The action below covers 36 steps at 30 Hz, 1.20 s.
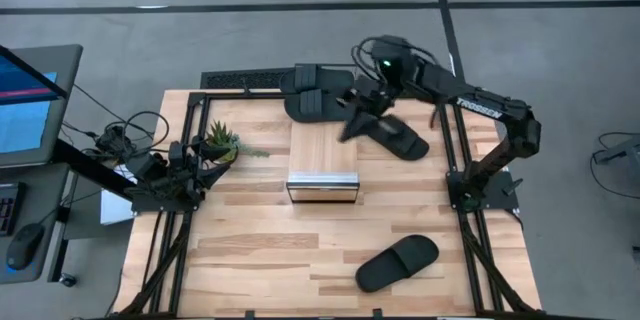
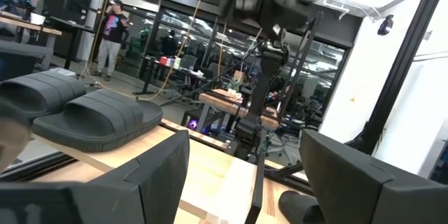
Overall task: Pick and place slides into the shelf
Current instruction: Put the top black slide on the shelf
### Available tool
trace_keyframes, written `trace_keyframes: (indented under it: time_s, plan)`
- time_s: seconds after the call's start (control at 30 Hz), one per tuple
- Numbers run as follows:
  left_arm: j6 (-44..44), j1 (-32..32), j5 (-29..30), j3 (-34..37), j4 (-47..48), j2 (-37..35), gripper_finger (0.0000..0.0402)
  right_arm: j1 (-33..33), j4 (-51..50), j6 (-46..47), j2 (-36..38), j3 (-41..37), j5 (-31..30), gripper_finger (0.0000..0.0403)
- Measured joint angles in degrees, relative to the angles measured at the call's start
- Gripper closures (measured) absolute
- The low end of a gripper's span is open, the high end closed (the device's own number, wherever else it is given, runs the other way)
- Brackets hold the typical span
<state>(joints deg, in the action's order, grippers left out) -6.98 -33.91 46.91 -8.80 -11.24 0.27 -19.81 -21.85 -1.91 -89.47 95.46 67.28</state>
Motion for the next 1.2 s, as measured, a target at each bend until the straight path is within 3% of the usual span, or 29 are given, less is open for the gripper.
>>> trace_keyframes:
  time_s: [0.07,0.2,0.47,0.67,0.77,0.93,1.07,1.2]
  plan:
    - [-0.8,0.0,0.0,0.0,0.2,0.0,0.0143,1.9,10.1,8.3,0.7,0.0,-11.2,0.0403]
    - [-0.9,0.0,0.0,0.0,0.2,0.0,0.0143,3.7,23.5,15.8,2.6,0.0,-25.8,0.0403]
    - [-0.3,0.0,0.0,0.0,0.3,0.0,0.0143,12.7,14.2,9.6,8.1,-2.3,-53.9,0.0403]
    - [-0.2,0.0,0.3,0.0,0.3,0.0,0.0143,20.7,24.4,12.5,15.4,-16.6,-71.5,0.0403]
    - [-0.6,0.0,0.3,0.0,1.8,0.0,0.0143,23.5,33.8,13.9,19.2,-26.1,-77.0,0.0403]
    - [-0.7,0.0,0.3,0.0,4.9,0.0,0.0143,26.5,43.5,16.9,24.6,-38.3,-79.7,0.0403]
    - [-0.7,0.0,0.3,0.0,5.8,0.0,0.0143,30.0,43.8,17.0,27.4,-43.2,-83.0,0.0403]
    - [-0.7,0.0,0.3,0.0,6.0,0.0,0.0143,32.9,37.2,17.5,29.8,-44.7,-87.0,0.0403]
